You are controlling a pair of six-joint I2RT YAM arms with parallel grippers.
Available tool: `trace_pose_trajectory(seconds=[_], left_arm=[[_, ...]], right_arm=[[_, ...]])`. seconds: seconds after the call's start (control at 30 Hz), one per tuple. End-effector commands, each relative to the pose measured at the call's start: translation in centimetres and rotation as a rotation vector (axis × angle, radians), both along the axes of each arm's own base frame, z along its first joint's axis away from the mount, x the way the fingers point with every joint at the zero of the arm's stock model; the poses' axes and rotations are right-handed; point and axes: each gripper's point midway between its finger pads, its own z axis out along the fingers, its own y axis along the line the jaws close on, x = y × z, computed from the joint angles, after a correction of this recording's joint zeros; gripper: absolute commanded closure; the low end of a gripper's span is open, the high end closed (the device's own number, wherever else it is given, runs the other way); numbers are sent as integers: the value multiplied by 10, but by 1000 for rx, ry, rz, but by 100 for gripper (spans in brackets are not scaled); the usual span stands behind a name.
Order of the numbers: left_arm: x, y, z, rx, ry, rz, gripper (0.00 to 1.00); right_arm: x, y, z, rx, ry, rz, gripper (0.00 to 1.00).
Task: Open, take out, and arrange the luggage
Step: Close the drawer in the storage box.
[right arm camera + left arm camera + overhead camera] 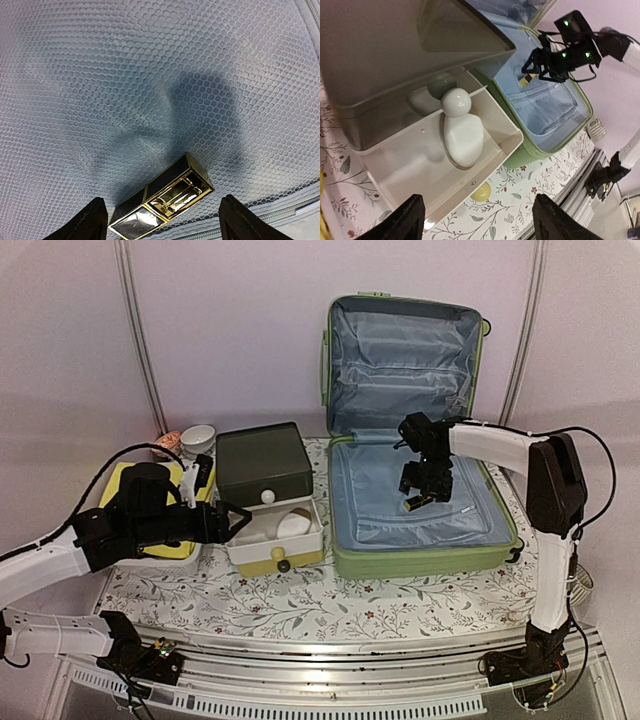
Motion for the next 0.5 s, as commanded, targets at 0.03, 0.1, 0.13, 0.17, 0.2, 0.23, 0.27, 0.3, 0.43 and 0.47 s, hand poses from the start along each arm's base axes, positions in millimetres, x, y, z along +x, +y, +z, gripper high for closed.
trace_pose_trajectory(seconds=[0.03,0.1,0.13,0.17,0.2,0.23,0.27,0.3,0.43,0.47], left_arm=[[-22,-36,-3,-122,103,-191,30],[-31,-45,-3,-153,121,-227,35],[-36,-48,-3,-160,123,-242,36],[-40,-52,-3,-164,127,-255,37],[-45,-56,-5,-162,136,-268,38],[-50,-60,-6,-161,141,-285,39],[-55,-64,-7,-159,145,-300,40],[-61,-69,-9,-155,151,-314,42],[-73,-74,-38,-123,233,-263,49],[-77,-77,-45,-129,252,-257,52]], right_arm=[[2,-1,-7,12,14,-56,23],[1,-2,-11,12,21,-65,23],[1,-2,-13,13,25,-76,24],[0,-2,-16,14,32,-83,24],[1,-2,-18,19,34,-92,25],[1,-1,-20,26,35,-95,26],[2,0,-22,32,36,-98,28],[3,2,-23,39,34,-98,31],[8,6,-21,60,18,-96,46],[9,7,-21,63,16,-95,51]])
